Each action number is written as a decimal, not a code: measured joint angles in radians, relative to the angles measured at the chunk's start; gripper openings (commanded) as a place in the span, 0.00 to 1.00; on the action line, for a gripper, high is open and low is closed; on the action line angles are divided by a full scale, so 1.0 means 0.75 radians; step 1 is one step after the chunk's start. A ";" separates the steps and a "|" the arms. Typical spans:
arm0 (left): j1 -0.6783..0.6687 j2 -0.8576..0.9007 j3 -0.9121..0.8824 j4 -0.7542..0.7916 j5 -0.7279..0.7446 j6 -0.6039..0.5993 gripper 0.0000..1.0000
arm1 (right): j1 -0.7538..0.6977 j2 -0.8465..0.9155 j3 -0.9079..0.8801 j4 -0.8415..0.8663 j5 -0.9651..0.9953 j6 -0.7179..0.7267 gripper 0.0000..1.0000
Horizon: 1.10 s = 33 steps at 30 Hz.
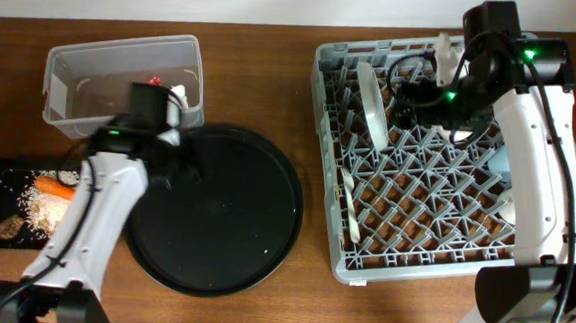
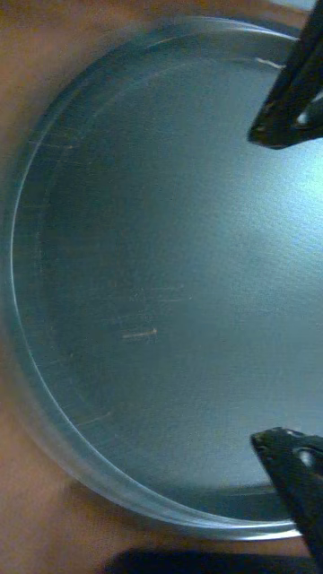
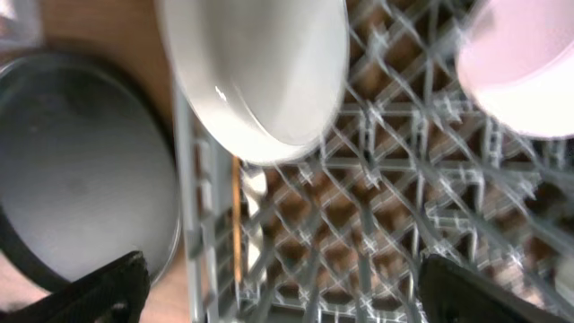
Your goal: Sort waste into correct bins and load items into the dishwasher rack
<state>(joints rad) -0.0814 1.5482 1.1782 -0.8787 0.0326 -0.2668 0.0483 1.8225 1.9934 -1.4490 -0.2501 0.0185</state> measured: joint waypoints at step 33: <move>0.144 -1.178 -0.318 -0.338 0.047 0.157 0.99 | 0.000 -1.335 -1.088 0.381 0.255 0.011 0.99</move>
<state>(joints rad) 0.0265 0.6647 0.9394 -1.1320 0.0681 -0.1493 0.0483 0.8215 1.1770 -1.1629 -0.0586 0.0265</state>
